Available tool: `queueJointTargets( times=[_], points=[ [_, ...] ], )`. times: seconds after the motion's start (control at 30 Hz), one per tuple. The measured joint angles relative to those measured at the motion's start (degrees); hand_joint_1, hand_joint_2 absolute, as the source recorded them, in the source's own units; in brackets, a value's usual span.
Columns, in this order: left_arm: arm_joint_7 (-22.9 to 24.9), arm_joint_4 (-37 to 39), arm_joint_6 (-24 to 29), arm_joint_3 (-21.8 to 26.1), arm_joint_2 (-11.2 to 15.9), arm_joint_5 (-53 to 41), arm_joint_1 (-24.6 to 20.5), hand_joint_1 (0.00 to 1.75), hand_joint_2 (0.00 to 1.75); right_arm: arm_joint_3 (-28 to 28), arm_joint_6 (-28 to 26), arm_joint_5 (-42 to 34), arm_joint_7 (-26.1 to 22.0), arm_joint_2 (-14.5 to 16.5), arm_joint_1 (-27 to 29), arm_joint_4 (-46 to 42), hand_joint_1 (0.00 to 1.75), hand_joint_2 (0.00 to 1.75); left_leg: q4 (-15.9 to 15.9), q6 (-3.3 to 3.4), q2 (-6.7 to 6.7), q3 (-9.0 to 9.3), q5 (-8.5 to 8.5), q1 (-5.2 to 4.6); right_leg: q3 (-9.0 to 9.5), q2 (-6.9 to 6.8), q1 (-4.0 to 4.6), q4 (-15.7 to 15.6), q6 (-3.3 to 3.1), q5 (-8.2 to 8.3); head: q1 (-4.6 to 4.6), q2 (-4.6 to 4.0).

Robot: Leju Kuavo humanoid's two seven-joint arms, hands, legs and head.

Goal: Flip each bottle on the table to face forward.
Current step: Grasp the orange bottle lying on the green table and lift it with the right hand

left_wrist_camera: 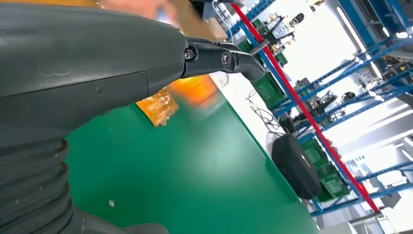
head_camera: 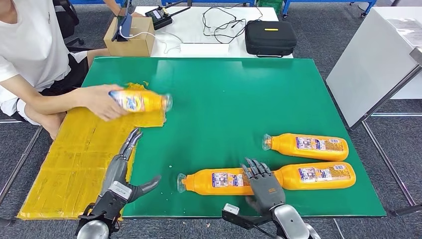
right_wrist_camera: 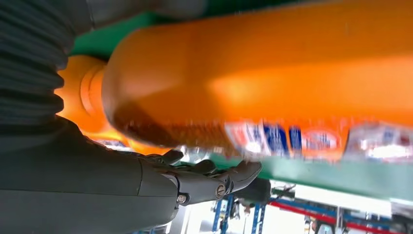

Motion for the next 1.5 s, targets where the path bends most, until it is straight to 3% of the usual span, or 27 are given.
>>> queueJointTargets(
  times=[0.37, 0.7, 1.0, 1.2, 1.3, 1.5],
  points=[
    [-0.09, 0.00, -0.16, -1.02, -0.09, 0.05, -0.04, 0.00, 1.75, -0.01, 0.17, -0.19, -0.67, -0.05, -1.24, 2.03, 1.57, 1.75, 0.00, 0.00, 0.01, 0.03, 0.00, 0.00, 0.01, 0.01, 0.00, 0.00, 0.00, 0.00, 0.01, 0.00],
    [-0.44, 0.03, -1.47, -1.71, -0.10, 1.71, -0.40, 0.00, 1.75, 0.38, 1.54, -0.63, -3.13, -0.32, -2.49, 3.60, 1.74, 1.75, 0.00, 0.00, 0.06, 0.09, 0.00, 0.01, 0.04, 0.05, 0.00, -0.01, -0.01, 0.03, 0.00, 0.00],
    [-0.96, 1.75, -4.55, -2.78, -0.07, 7.40, -2.81, 0.00, 1.75, 5.77, 3.50, -3.65, -8.30, -3.86, -9.49, 11.46, 1.75, 1.75, -0.02, 0.06, 0.46, 0.74, -0.53, 0.00, -0.11, 0.64, 0.02, -0.08, -0.07, -0.06, 0.00, 0.00],
    [-0.48, 2.16, -4.96, -3.01, -0.09, 8.34, -2.40, 0.00, 1.75, 6.67, -5.23, -2.04, -5.34, -3.26, -8.72, 11.35, 1.75, 1.75, -0.02, 0.00, 0.43, 0.65, -0.09, 0.01, 0.36, 0.61, 0.05, -0.01, -0.08, 0.17, 0.01, 0.00],
    [0.10, 1.44, -6.56, -3.02, -0.11, 9.48, -1.50, 0.00, 1.75, 4.50, -11.36, -3.45, -4.81, -0.71, -5.78, 7.85, 1.75, 1.75, -0.01, 0.01, 0.40, 0.47, -0.01, 0.01, 0.35, 0.57, 0.05, 0.02, -0.06, 0.20, 0.00, 0.00],
    [0.03, 0.15, -9.54, -3.71, -0.11, 12.89, -0.60, 0.00, 1.75, -2.43, -24.50, -9.78, -9.24, 5.61, -2.05, -0.38, 1.75, 1.75, -0.01, 0.00, 0.36, 0.22, -0.02, 0.08, 0.07, 0.54, 0.06, 0.02, -0.07, 0.14, -0.01, 0.00]
  ],
)
